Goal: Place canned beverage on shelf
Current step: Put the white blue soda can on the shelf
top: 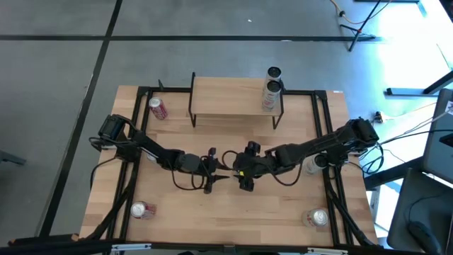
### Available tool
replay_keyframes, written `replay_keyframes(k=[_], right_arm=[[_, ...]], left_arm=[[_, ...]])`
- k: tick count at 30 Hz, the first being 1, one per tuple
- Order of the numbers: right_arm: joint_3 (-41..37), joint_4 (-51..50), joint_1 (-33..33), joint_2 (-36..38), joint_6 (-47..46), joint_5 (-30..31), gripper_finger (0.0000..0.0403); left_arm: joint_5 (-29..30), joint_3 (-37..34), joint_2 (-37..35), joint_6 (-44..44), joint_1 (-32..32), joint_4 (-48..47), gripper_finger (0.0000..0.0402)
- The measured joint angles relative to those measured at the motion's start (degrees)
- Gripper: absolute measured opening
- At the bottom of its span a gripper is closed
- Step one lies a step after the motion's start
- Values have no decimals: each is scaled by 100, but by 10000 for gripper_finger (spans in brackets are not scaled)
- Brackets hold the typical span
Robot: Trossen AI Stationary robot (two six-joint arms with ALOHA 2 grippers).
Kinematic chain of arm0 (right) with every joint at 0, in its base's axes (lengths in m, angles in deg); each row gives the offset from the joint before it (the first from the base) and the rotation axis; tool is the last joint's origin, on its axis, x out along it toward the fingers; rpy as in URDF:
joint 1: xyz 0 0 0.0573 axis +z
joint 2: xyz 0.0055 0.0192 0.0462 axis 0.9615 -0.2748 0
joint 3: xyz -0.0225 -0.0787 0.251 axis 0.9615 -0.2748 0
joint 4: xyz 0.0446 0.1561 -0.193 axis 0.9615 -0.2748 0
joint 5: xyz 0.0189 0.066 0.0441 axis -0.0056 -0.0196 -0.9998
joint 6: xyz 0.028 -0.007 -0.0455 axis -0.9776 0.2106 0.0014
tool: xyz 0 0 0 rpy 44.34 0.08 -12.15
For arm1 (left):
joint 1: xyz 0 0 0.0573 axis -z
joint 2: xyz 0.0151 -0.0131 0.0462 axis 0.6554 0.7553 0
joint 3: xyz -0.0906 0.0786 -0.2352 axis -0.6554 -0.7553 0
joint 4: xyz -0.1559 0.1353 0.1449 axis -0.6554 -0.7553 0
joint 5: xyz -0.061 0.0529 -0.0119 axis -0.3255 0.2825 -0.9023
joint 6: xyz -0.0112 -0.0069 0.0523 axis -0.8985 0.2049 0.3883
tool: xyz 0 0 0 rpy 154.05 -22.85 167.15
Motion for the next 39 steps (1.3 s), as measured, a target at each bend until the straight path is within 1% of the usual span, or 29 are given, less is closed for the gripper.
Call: replay_keyframes(k=[2,4,10,14,18,21,23,26,30,35,39], right_arm=[[-1,-11,-2,-2,-34,-20,342],[-1,-76,-2,-2,-38,-57,332],[-1,-205,-2,-2,3,-133,264],[-1,-179,0,-2,300,-128,226],[0,-165,-2,36,646,-205,221],[90,-424,-26,121,867,-252,221],[333,-656,-42,161,999,-218,221],[877,-1121,-116,190,1263,-106,221],[1508,-1570,-339,190,1665,-182,221],[2374,-2259,-834,335,2080,-299,222],[2929,-2640,-1381,419,2485,-520,222]], left_arm=[[-6,0,0,-1,2,1,137],[-8,0,0,-3,0,3,137],[-9,0,0,-6,2,-18,137],[-10,0,-2,-8,15,-150,137],[-9,-2,-118,-8,117,-427,137],[-13,0,-321,-3,227,-615,137],[-10,-6,-443,-8,318,-798,137],[-12,-4,-455,-8,435,-813,137],[-10,-4,-452,-41,565,-898,137],[-3,-4,-452,-38,714,-844,137],[141,-7,-452,-38,751,-800,137]])
